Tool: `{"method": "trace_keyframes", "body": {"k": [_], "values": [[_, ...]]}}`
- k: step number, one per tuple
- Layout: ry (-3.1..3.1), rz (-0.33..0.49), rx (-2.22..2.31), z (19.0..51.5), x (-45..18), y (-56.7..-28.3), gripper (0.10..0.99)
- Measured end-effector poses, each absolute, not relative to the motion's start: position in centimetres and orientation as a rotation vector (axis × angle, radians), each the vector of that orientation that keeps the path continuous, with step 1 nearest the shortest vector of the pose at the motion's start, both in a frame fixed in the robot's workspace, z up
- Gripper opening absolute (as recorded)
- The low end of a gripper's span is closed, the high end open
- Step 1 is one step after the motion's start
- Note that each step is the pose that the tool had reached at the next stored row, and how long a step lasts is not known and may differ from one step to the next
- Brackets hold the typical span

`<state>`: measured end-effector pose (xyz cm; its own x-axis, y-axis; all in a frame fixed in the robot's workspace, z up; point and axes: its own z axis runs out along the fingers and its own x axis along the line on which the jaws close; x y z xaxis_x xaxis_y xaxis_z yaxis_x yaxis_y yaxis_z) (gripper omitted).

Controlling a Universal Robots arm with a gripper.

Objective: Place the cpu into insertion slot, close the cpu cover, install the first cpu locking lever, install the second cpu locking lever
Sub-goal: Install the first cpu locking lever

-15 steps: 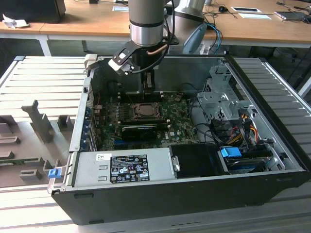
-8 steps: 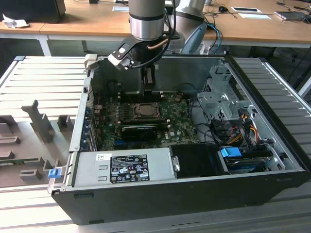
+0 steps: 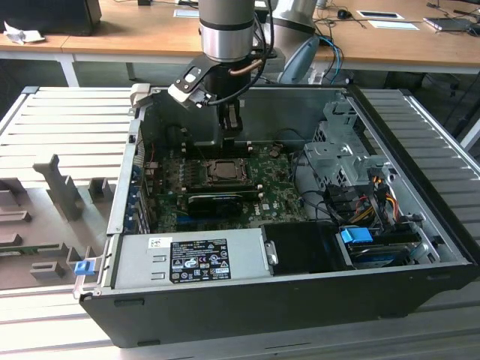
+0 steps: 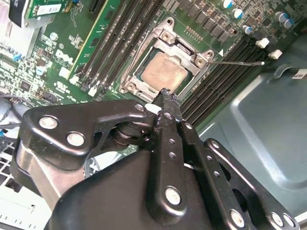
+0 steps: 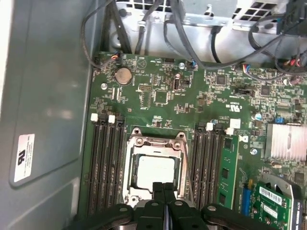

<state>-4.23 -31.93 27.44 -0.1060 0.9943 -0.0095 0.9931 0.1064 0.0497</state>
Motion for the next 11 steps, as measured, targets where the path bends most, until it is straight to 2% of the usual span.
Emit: {"method": "trace_keyframes", "body": {"k": [11], "values": [[2.463, 0.052, 1.889, 27.44, -4.22, -31.93, 0.106]]}}
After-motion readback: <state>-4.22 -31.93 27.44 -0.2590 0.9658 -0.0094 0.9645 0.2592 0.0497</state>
